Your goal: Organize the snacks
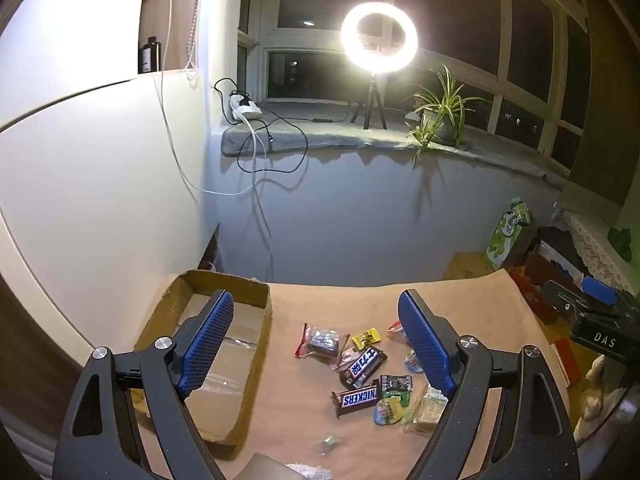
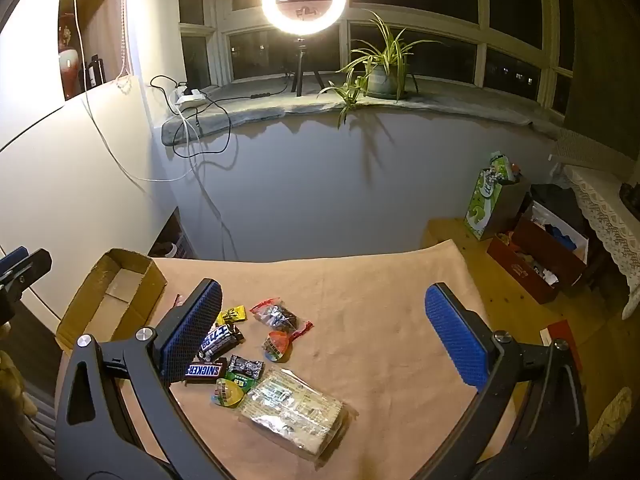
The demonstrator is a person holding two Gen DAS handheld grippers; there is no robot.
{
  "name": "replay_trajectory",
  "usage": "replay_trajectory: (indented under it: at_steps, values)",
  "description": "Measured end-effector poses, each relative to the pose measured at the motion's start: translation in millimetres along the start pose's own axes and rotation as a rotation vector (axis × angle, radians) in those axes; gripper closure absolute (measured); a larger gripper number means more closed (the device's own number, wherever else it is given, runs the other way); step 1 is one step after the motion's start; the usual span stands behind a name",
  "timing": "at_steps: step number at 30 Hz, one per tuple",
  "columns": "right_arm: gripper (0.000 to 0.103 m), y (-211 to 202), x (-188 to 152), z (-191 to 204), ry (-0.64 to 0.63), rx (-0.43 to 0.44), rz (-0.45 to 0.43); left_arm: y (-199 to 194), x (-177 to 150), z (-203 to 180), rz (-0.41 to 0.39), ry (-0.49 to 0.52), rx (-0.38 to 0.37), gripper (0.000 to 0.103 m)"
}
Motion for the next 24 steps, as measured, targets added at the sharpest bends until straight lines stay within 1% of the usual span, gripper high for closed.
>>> replay_trajectory:
  at_steps: [3, 6, 8, 9, 24]
  values:
    - [0.0, 0, 0, -1, 0.001, -0.001, -0.002, 0, 0, 0, -0.002, -0.002, -0.002, 0.018]
    - [0.0, 0, -1, -1, -0.003, -0.003, 0.005, 11, -1, 7, 0.002, -0.004, -0.005, 0.018]
    - [0.0, 3, -2, 1, -0.004, -0.003, 0.006, 11, 0, 14, 0.002, -0.003, -0.009, 0.018]
    - [0.0, 4, -3, 1, -0.002, -0.003, 0.009, 5, 3, 11, 0.001, -0.002, -0.006, 0.018]
    - [0.0, 15, -9, 0, 0.014, 0.013, 0.034, 5, -3, 4, 0.008, -0.002, 0.005, 0.018]
Point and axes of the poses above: each gripper's, at about its wrist camera, not at the fingertips, and y roughly the way its jaws point, z to its left, x to its top, the point moved 4 cm from there along y, roughly the way its jaws point, and after that the axes turned 1 degree about -z, right-handed, at the moved point
